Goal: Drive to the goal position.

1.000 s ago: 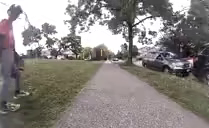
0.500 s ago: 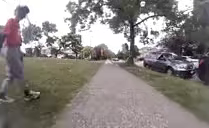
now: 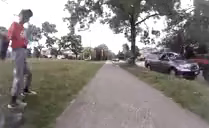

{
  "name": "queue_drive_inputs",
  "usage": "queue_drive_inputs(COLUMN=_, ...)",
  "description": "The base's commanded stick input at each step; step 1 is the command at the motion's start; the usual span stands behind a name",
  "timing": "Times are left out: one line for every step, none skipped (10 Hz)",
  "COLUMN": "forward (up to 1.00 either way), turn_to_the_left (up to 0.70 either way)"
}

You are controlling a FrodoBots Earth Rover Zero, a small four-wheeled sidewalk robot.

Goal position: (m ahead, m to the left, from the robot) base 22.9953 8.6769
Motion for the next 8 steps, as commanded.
queue_drive_inputs(forward=0.7, turn_to_the_left=0.0)
queue_drive_inputs(forward=0.7, turn_to_the_left=0.0)
queue_drive_inputs(forward=0.7, turn_to_the_left=0.0)
queue_drive_inputs(forward=0.7, turn_to_the_left=0.0)
queue_drive_inputs(forward=0.7, turn_to_the_left=0.0)
queue_drive_inputs(forward=0.7, turn_to_the_left=0.0)
queue_drive_inputs(forward=0.7, turn_to_the_left=0.0)
queue_drive_inputs(forward=0.7, turn_to_the_left=0.0)
